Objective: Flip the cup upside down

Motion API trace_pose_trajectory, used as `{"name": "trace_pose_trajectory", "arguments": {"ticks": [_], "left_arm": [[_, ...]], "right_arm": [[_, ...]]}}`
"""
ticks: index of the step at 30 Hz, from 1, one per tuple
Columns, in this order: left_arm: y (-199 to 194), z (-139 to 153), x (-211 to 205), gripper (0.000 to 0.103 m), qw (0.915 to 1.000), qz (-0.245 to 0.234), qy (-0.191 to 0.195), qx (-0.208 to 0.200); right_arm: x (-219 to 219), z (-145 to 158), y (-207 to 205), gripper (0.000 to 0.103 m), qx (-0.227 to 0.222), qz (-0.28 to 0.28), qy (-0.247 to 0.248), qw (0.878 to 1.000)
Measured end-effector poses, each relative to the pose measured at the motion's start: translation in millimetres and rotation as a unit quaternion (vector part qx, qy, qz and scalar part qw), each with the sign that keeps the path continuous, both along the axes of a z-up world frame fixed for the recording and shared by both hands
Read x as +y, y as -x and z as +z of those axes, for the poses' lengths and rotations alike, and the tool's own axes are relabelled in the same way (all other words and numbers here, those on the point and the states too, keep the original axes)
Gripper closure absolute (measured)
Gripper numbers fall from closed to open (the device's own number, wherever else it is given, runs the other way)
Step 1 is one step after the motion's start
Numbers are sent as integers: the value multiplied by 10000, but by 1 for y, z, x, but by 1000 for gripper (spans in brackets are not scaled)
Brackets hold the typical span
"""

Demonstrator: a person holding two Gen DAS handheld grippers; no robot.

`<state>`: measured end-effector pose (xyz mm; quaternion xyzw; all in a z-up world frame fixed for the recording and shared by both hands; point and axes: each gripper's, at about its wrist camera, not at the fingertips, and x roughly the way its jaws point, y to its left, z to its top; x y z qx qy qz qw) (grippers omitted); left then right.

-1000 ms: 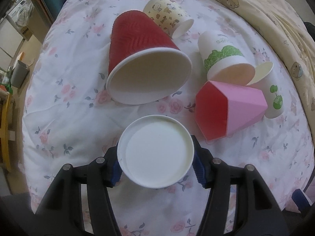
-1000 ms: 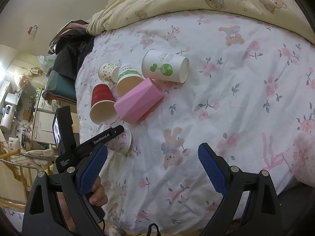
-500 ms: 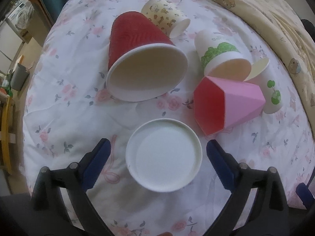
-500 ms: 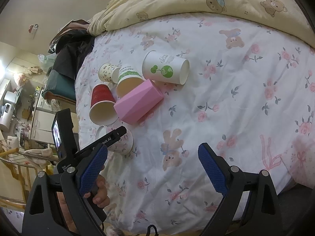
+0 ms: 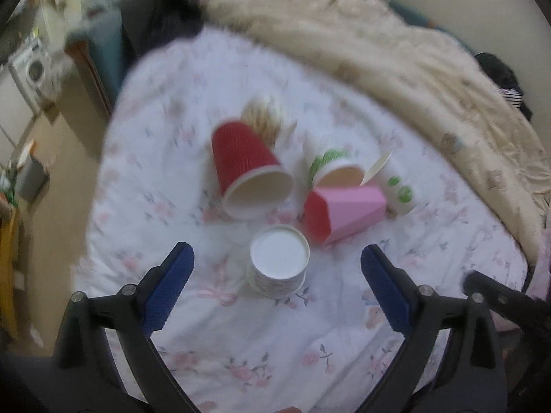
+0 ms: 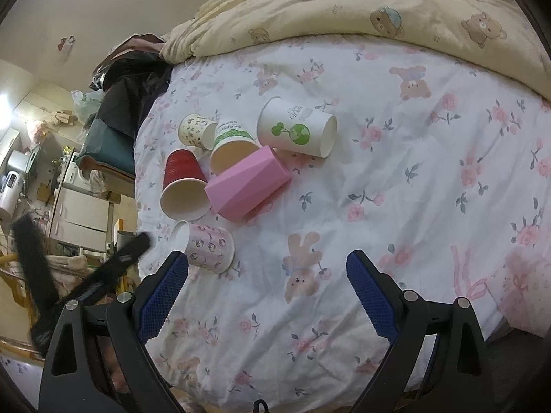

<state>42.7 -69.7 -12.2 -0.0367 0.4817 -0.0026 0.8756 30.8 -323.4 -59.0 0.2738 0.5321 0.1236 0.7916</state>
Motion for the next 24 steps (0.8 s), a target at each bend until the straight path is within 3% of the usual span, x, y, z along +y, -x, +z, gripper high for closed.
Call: {"name": "trace_pose_trajectory", "arguments": {"ticks": [4, 8, 18, 24], "left_arm": [[28, 27, 9, 7, 9986, 2, -159, -496], [52, 35, 25, 7, 9969, 151, -214, -746], [101, 18, 51, 7, 9951, 455, -224, -851], [111, 14, 57, 1, 9929, 650, -183, -981]], "right_arm": [[4, 6, 6, 7, -139, 95, 46, 9998], [10, 12, 16, 7, -296, 253, 95, 9992], [25, 34, 55, 7, -963, 458, 344, 9937], [50, 44, 70, 7, -1467, 720, 891, 9825]]}}
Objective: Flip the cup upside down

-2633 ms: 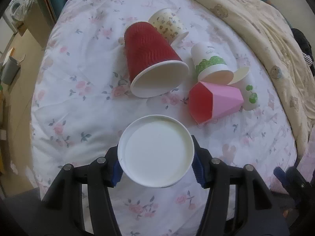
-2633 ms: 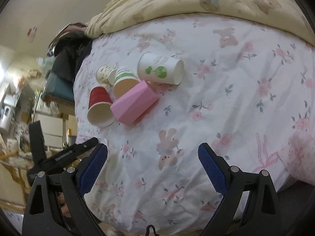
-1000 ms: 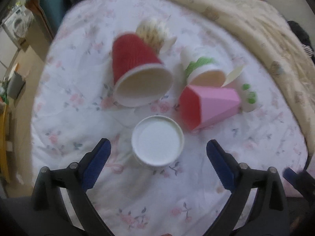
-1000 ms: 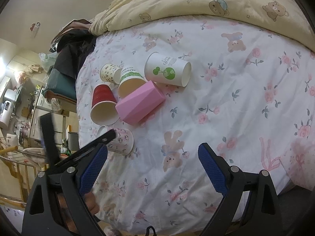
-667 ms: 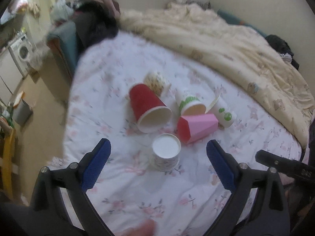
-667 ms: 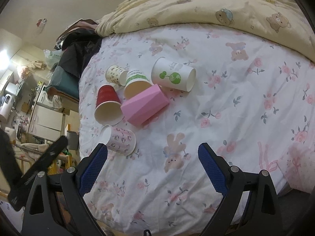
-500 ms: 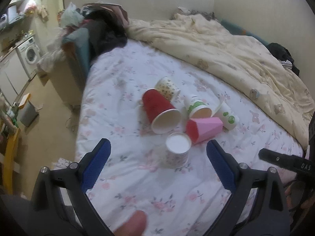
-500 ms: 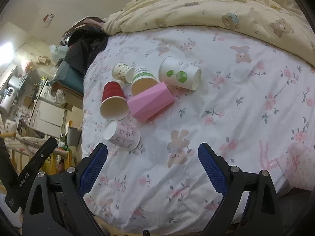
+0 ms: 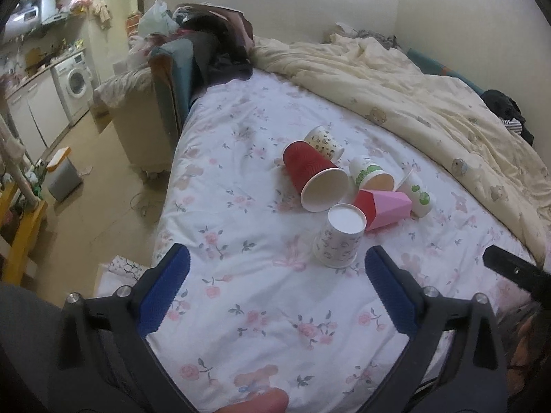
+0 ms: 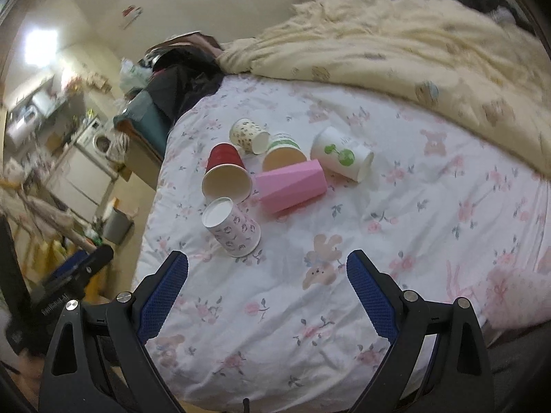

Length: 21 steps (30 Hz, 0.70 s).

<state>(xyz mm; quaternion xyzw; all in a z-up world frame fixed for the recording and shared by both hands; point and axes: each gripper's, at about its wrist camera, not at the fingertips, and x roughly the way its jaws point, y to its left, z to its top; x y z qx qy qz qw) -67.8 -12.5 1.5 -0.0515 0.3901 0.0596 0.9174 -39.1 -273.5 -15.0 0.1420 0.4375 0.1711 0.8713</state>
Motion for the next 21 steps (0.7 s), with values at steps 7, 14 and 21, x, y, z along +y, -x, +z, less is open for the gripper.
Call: {"name": "trace_pose_trajectory", "arguments": {"ticks": [7, 14, 21], "left_arm": [[0, -3, -3, 0, 10000, 17, -52, 4], [-4, -9, -5, 0, 9999, -76, -13, 130], [-5, -9, -6, 0, 9998, -104, 27, 141]], "right_arm": [[15, -1, -1, 7, -236, 46, 407, 9989], [25, -7, -4, 7, -224, 177, 583, 9979], [30, -7, -2, 7, -280, 228, 686, 9970]]}}
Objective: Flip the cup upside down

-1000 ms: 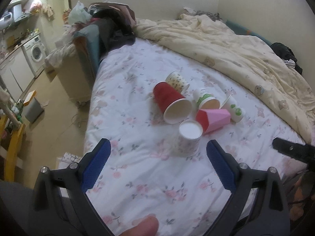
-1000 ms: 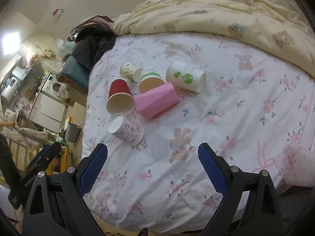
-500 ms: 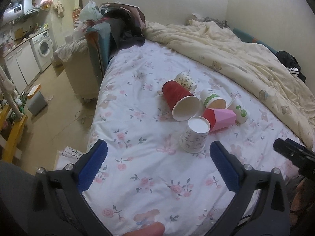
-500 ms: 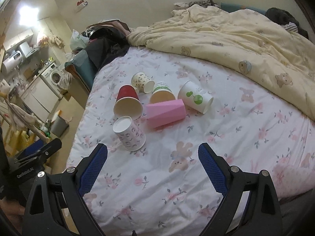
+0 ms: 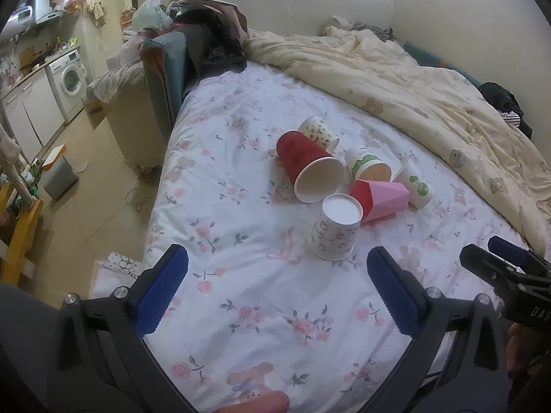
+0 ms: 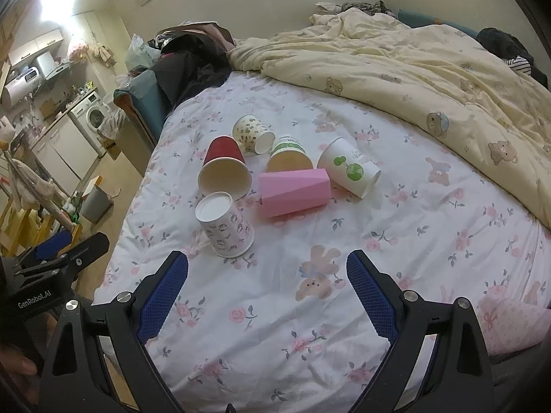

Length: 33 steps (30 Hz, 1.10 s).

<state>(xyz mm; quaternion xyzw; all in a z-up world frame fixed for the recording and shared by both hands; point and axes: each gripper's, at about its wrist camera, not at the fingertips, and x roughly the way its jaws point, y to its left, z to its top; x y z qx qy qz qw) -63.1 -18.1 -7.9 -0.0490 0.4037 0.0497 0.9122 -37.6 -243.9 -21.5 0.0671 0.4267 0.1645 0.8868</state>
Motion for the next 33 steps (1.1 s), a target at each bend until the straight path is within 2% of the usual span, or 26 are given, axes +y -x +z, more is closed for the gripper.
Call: {"name": "trace_pose_trajectory", "arguments": {"ticks": [33], "left_arm": [[2, -4, -6, 0, 10000, -22, 13, 19]], "right_arm": [[2, -4, 0, 7, 58, 28, 2, 10000]]}}
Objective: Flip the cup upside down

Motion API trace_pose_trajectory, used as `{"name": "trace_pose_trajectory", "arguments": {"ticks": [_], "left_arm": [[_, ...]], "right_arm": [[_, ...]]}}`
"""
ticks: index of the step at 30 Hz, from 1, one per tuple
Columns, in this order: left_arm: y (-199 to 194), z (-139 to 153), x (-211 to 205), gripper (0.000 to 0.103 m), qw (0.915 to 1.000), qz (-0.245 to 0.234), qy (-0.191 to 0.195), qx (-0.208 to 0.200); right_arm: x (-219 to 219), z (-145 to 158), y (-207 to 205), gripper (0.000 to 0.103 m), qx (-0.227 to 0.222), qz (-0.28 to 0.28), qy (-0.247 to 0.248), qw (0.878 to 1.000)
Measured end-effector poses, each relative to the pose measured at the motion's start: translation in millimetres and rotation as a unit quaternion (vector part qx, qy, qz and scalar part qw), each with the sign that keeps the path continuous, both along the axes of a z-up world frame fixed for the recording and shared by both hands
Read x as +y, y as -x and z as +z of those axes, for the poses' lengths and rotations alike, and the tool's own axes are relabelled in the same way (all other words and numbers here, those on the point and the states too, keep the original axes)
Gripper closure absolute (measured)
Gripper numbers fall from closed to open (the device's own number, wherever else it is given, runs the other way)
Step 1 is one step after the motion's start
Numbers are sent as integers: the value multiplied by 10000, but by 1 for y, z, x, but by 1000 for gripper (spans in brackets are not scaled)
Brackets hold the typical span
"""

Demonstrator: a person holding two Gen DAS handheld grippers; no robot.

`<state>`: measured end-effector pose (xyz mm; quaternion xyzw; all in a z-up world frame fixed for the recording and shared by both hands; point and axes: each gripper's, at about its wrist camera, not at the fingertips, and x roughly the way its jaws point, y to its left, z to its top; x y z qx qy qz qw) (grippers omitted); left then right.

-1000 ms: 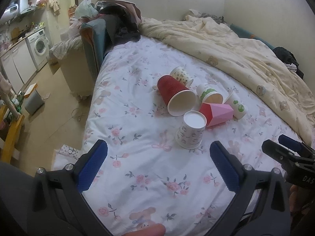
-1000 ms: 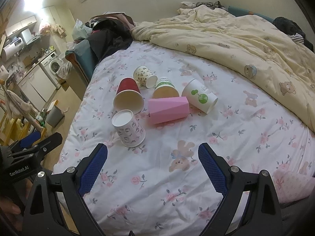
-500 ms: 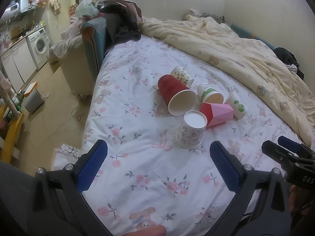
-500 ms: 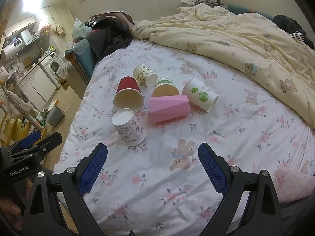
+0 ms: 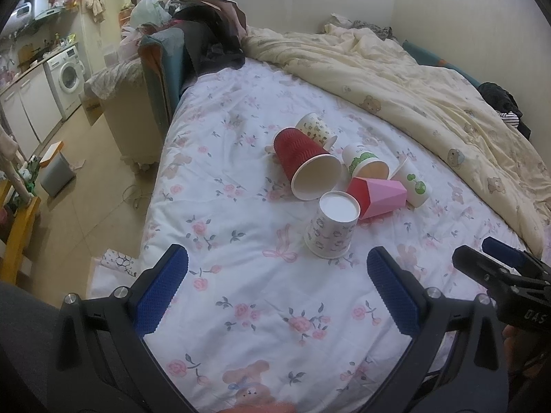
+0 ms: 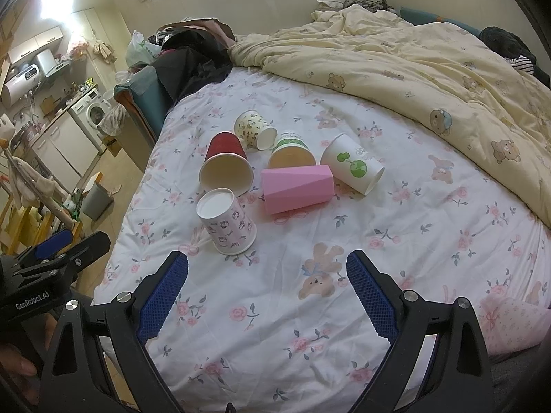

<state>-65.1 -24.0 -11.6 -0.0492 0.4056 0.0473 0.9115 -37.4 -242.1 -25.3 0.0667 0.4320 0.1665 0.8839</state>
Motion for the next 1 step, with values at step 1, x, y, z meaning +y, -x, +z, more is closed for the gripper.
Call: {"name": "trace_pose_trajectory", "arguments": {"ticks": [1], "left_arm": [[-1, -1, 0, 0, 10000, 6, -34, 33]], "right_arm": [[0, 0, 1, 7, 6, 3, -2, 10000]]}}
